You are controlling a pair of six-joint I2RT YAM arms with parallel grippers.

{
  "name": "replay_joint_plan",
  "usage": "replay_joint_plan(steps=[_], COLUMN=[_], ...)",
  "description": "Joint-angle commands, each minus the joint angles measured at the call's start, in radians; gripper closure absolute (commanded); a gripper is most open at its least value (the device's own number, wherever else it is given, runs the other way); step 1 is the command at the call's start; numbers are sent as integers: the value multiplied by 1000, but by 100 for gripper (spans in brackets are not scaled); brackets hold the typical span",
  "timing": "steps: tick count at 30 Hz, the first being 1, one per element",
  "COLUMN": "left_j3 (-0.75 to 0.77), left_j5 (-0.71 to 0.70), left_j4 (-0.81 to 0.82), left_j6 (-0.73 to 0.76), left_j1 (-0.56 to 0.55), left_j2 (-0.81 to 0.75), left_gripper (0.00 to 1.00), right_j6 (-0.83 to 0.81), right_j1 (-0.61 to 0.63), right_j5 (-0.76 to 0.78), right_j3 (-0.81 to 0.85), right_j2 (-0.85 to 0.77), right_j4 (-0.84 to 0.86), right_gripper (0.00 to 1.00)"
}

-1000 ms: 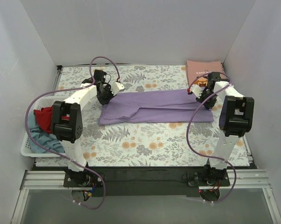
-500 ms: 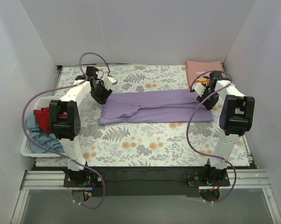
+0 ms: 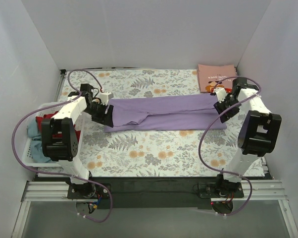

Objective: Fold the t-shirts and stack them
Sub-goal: Fold the tshirt

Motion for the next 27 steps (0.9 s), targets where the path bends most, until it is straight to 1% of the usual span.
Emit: replay_joint_plan(steps=[1,4,5,6,15,24,25,27], left_j3=[-10,-24,-27,-31,-42,-55,-55,-59], left_j5=[21,1,-7,-17,-19,-16,-13,-8], left_j4=[33,43,46,49,45,57,54,56], left_j6=[-100,-116,-124,-130,-146,-150,-153,-155], left_j1=[4,4,4,4,4,4,4,4], left_j2=[-19,-18,-18,-18,36,59,63,66], left_gripper=[41,40,39,39,39,39,39,39], right_j6=[126,152,161,165,198,212,214,217], right_j1=[-60,-109,-126,-134,-164,-167,-167,-167], right_j5=[-77,-135,-143,-148,-200,-203,-208,-214], right_j3=[27,67,73,78,98,147,148,154], right_j2=[69,128,144,151,220,270,275,283], right_j4=[-51,-92,-97,-100,-101,-103,-103,-104], right_gripper=[49,42,36,36,36,36,37,42])
